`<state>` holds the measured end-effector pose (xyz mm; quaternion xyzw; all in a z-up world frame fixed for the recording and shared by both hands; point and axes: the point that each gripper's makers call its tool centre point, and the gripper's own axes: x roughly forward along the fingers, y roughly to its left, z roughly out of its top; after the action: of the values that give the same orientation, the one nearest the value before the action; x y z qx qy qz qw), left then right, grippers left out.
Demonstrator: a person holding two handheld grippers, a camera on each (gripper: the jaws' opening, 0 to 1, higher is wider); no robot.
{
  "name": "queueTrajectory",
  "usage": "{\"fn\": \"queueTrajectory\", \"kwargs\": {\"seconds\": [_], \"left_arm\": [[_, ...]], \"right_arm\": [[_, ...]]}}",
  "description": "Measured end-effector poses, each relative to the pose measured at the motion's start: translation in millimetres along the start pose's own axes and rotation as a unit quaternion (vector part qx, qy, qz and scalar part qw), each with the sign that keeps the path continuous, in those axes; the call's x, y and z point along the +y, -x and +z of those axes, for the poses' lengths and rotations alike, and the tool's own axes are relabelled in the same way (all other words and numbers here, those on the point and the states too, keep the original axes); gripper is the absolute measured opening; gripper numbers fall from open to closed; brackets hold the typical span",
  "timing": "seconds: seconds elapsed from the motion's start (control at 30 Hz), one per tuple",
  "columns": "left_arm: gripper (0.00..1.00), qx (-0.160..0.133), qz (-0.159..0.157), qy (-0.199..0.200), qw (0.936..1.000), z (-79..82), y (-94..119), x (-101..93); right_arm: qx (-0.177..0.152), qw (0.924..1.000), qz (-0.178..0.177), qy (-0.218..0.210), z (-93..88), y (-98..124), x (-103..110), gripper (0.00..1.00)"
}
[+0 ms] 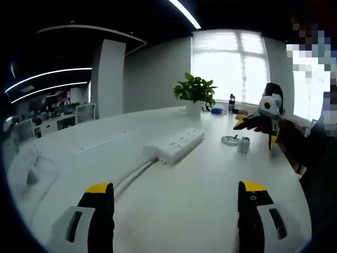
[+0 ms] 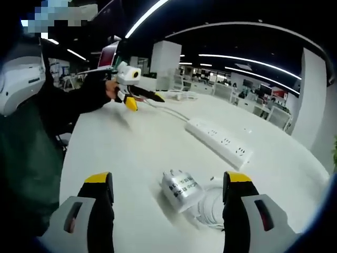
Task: Straighten the power strip on the desk, plug the charger into it
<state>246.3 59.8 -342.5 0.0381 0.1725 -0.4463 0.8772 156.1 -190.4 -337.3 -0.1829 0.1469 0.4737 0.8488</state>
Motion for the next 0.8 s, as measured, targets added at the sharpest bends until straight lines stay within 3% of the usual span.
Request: {"fn": "queueTrajectory", "kwargs": {"seconds": [0.37, 0.5, 0.8], "left_arm": [[0.99, 0.011, 0.010, -0.019, 0.9997, 0.7, 4, -0.6], [0.99, 0.015, 0.017, -0.022, 0.9995, -0.1, 5, 1.1], [0.99, 0.021, 0.018, -0.016, 0.9995, -2.5, 8, 0.1]], "right_arm": [[-0.006, 0.9997, 0.019, 0.010, 0.4, 2, -4, 0.82], [-0.006, 0.9990, 0.031, 0.034, 1.0, 5, -2, 0.84], [-0.050, 0.9954, 0.074, 0.035, 12.9, 11, 3, 0.86]]}}
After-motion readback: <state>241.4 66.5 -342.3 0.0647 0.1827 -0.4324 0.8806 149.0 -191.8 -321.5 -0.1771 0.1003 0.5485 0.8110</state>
